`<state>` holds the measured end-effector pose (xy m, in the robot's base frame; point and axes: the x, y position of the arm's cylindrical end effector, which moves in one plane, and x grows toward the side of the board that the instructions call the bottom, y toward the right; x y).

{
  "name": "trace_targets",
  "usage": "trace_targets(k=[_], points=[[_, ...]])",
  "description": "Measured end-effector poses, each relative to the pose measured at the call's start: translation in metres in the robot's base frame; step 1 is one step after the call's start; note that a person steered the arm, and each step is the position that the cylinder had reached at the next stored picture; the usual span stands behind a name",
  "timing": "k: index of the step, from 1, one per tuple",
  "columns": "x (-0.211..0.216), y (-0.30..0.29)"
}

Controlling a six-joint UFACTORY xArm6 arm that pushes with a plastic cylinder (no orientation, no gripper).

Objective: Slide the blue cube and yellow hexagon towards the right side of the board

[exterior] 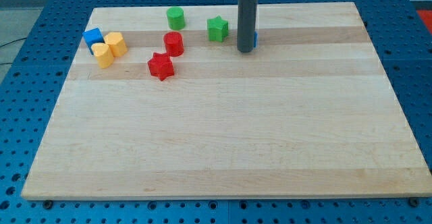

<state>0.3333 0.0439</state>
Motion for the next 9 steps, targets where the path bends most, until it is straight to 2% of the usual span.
trace_targets(k=[1,2,3,4,5,7,8,9], points=[[0.109,-0.036],[0.228,-0.122],[0.23,-0.258],[0.127,-0.332],[0.086,-0.348],[-0.025,-0.348],[-0.048,-0.321],[-0.047,-0.306]])
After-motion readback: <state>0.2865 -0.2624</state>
